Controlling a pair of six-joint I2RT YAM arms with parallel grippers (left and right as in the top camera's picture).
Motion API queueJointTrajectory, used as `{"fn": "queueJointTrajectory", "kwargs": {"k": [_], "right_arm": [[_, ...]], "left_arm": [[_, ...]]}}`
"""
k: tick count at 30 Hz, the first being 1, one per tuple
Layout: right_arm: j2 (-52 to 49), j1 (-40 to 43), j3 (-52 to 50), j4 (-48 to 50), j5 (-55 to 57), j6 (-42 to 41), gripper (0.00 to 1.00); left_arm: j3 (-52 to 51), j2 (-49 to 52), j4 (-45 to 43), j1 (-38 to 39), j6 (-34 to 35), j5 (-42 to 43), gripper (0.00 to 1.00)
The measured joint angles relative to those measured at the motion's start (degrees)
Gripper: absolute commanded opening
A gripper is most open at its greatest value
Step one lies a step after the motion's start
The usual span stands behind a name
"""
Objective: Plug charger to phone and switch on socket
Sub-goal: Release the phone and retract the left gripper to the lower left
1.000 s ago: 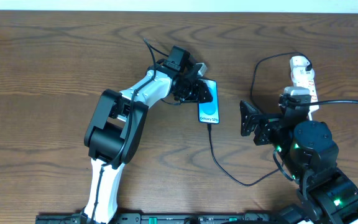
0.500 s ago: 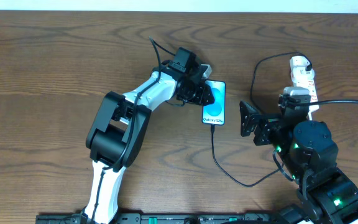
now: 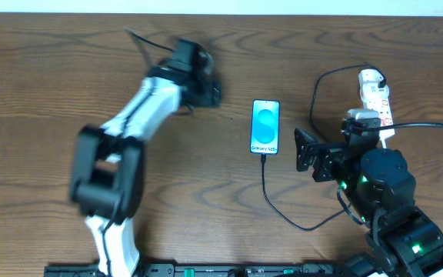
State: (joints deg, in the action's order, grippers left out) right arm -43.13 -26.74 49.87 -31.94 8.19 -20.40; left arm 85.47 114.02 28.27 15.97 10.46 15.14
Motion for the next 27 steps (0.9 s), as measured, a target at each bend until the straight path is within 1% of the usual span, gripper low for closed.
{"fn": "queueJointTrajectory", "kwargs": {"k": [1, 3, 5, 6, 9, 10, 13, 14, 16, 17, 18, 20, 23, 27], "right_arm": [[-0.5, 0.0, 0.0, 0.0, -0.3, 0.0, 0.99], [-2.0, 0.0, 0.0, 0.0, -0.9, 0.0, 0.84], [-4.3, 0.0, 0.0, 0.0, -1.0, -0.4, 0.61], [-5.8, 0.0, 0.0, 0.0, -1.1, -0.3, 0.47], [-12.0, 0.0, 0.0, 0.0, -0.8, -0.5, 0.20], [-13.8, 0.0, 0.0, 0.1, -0.6, -0.5, 0.14], [-20.2, 0.1, 0.0, 0.0, 0.4, -1.0, 0.02], [-22.3, 0.3, 0.0, 0.0, 0.7, -1.5, 0.01], [-25.7, 1.6, 0.0, 0.0, 1.1, -2.9, 0.01], [-26.8, 2.3, 0.0, -0.1, 1.2, -3.5, 0.01], [-27.6, 3.3, 0.0, 0.0, 1.3, -4.1, 0.01], [-28.6, 5.9, 0.0, -0.3, 1.6, -4.9, 0.01], [-28.6, 10.6, 0.3, -1.7, 1.7, -5.6, 0.01], [-29.2, 20.0, 3.5, -6.2, 0.3, -6.3, 0.01]], "left_arm": [[0.0, -3.5, 0.3, -1.3, 0.0, -1.7, 0.74], [0.0, -10.8, 0.7, -3.6, 0.0, -3.9, 0.74], [0.0, -19.1, 1.3, -6.2, 0.0, -5.4, 0.74], [0.0, -23.2, 1.8, -7.6, 0.0, -6.0, 0.74], [0.6, -35.6, 5.2, -12.2, 0.0, -7.4, 0.74], [0.6, -38.7, 6.5, -13.3, 0.0, -7.7, 0.74], [0.7, -48.0, 13.3, -16.4, 0.0, -8.2, 0.75], [0.7, -50.8, 15.7, -17.1, 0.0, -8.3, 0.80], [0.7, -55.9, 21.5, -18.2, -0.2, -8.7, 0.86], [0.8, -58.0, 24.0, -18.3, -0.2, -9.2, 0.92], [0.8, -59.6, 26.1, -18.4, -0.3, -9.9, 0.93], [0.8, -63.1, 31.3, -18.6, -0.1, -11.4, 0.94], [0.8, -66.4, 35.5, -18.6, -0.2, -12.9, 0.94], [0.8, -68.9, 41.7, -18.6, -0.2, -14.0, 0.94]]}}
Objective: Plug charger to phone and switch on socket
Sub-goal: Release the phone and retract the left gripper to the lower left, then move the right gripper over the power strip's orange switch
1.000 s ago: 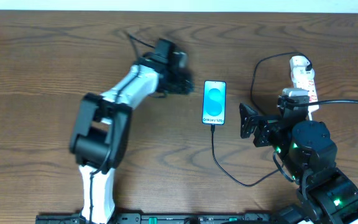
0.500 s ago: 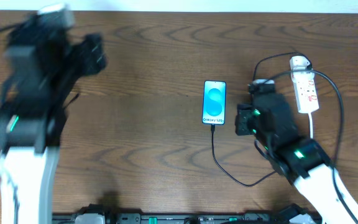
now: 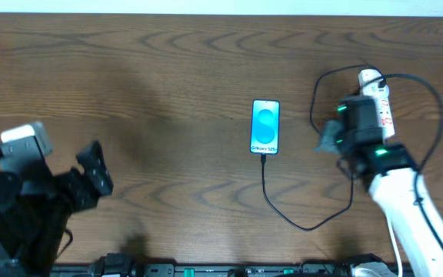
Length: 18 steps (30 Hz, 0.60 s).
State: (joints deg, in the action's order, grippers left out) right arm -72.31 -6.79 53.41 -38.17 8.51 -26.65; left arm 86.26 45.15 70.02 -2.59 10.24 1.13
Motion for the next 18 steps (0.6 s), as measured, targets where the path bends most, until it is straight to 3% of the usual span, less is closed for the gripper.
{"fn": "queueJointTrajectory", "kwargs": {"k": [8, 18], "right_arm": [[-10.3, 18.7, 15.4, -7.9, -6.6, -0.3, 0.01], [-32.1, 24.6, 37.6, -16.8, -9.4, -0.4, 0.01]], "left_arm": [[-0.2, -0.2, 12.9, 0.0, 0.0, -0.2, 0.95], [-0.3, -0.2, 16.7, 0.0, 0.0, -0.2, 0.95]]}}
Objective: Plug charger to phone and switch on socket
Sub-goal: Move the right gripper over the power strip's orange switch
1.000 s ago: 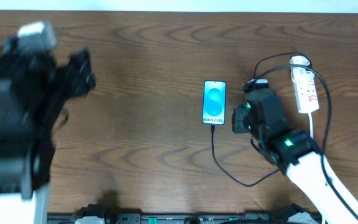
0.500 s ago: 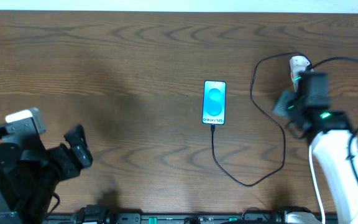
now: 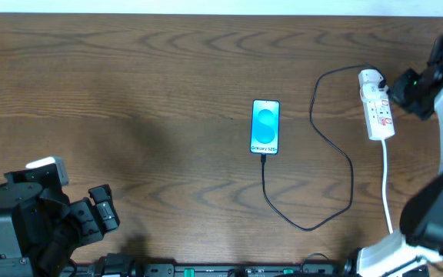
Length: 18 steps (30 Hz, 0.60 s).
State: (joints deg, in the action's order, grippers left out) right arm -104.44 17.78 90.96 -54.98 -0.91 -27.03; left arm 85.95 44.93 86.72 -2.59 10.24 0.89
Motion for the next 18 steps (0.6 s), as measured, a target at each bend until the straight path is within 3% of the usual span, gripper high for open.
{"fn": "queueJointTrajectory", "kwargs": {"k": [9, 18], "right_arm": [[-15.0, 0.1, 8.7, -0.3, -0.7, -1.2, 0.01], [-17.5, 0.7, 8.8, 2.9, -0.8, -2.3, 0.01]], "left_arm": [[0.0, 0.0, 0.0, 0.0, 0.0, 0.0, 0.95], [0.0, 0.0, 0.0, 0.0, 0.0, 0.0, 0.95]]}}
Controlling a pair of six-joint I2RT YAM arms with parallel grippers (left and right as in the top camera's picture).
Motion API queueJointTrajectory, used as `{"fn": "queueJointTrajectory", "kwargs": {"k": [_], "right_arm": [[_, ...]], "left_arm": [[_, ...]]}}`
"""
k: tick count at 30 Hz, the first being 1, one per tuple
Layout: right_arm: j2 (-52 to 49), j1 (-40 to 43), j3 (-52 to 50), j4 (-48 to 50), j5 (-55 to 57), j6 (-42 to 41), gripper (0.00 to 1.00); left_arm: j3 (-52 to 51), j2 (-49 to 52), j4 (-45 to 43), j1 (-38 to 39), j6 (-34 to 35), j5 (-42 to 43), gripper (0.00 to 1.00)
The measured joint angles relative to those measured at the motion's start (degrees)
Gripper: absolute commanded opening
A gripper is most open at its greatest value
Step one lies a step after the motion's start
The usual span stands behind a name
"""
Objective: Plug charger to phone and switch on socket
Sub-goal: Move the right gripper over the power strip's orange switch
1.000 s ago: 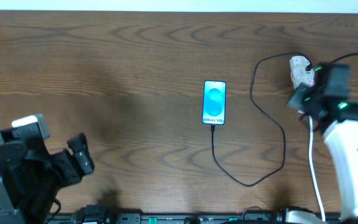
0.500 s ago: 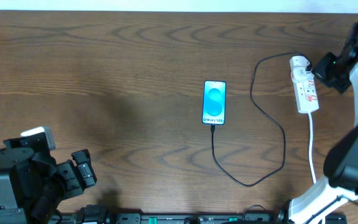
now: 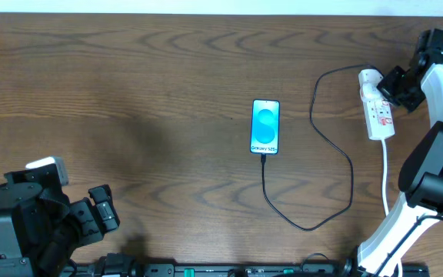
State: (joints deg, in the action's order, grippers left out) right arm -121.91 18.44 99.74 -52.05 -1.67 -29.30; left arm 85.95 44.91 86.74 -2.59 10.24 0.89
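The phone lies face up mid-table with its screen lit blue. A black charger cable is plugged into its lower end, loops toward the front, then runs up to the white power strip at the right. My right gripper reaches in from the right edge, with its tip at the strip's upper right side. The overhead view does not show how its jaws stand. My left gripper sits drawn back at the front left, far from the phone, open and holding nothing.
The strip's white lead runs down toward the front edge beside the right arm's base. The left arm's bulk fills the front left corner. Bare wood lies left of the phone.
My right gripper has shifted a little left, from just right of the power strip to up against its upper right side. The left arm, phone and cable have not moved.
At first my left arm reached out behind and left of the phone, with the right gripper between phone and strip and the cable in the phone. Then the left arm was back at the front left and the right gripper over the strip. The right arm now comes from the strip's right.
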Motion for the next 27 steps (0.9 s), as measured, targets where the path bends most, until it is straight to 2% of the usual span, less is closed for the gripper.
{"fn": "queueJointTrajectory", "kwargs": {"k": [27], "right_arm": [[-1.9, 0.3, 0.6, 2.4, 2.5, 2.8, 0.01]], "left_arm": [[0.0, 0.0, 0.0, 0.0, 0.0, 0.0, 0.95]]}}
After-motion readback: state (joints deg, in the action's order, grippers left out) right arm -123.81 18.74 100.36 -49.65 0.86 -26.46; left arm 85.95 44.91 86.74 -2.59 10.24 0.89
